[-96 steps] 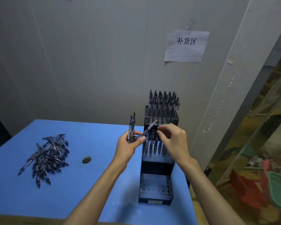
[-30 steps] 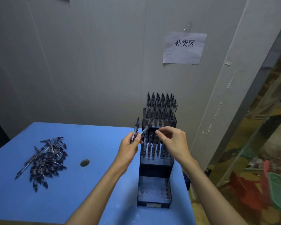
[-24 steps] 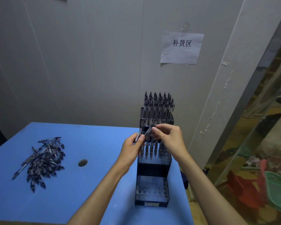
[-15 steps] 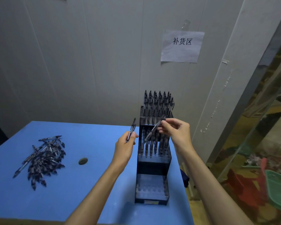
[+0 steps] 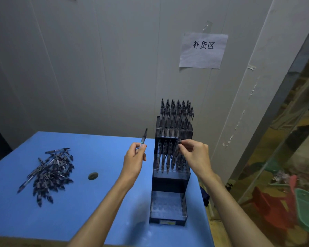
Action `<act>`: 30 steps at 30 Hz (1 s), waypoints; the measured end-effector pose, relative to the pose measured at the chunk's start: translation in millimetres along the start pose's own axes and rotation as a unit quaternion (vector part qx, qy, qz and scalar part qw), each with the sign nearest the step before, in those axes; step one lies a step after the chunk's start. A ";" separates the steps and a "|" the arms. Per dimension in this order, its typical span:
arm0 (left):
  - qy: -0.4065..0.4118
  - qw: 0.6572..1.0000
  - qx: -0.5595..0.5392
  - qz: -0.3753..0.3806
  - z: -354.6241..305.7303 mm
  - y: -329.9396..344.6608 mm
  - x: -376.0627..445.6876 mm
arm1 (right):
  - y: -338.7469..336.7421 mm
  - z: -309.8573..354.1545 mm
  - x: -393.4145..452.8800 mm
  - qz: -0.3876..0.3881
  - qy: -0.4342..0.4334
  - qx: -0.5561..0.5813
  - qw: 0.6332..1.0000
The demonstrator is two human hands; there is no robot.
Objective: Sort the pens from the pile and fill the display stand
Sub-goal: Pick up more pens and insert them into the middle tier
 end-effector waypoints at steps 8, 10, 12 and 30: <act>0.030 1.000 0.009 0.005 -5.6 2.8 0.6 | 4.3 -7.1 -4.0 0.005 0.019 0.010 1.000; 0.030 0.999 0.010 0.009 -6.1 5.9 0.0 | 4.0 -7.0 -3.0 0.008 0.019 0.006 1.000; 0.025 1.000 0.003 0.014 -6.4 9.0 -0.5 | 3.5 -6.1 -2.1 0.009 0.020 0.001 1.000; 0.046 0.998 0.002 0.035 -15.3 15.5 -6.2 | 14.6 -16.1 -6.7 0.046 0.016 -0.053 0.997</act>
Point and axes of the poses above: each hand's wrist, its own x-axis towards the middle knuckle, its own y-axis out of the palm, z = x × y, the point moved 10 cm from there along x, towards the middle knuckle, and after that the axes turned 14 degrees about x, right-handed, at the moved point
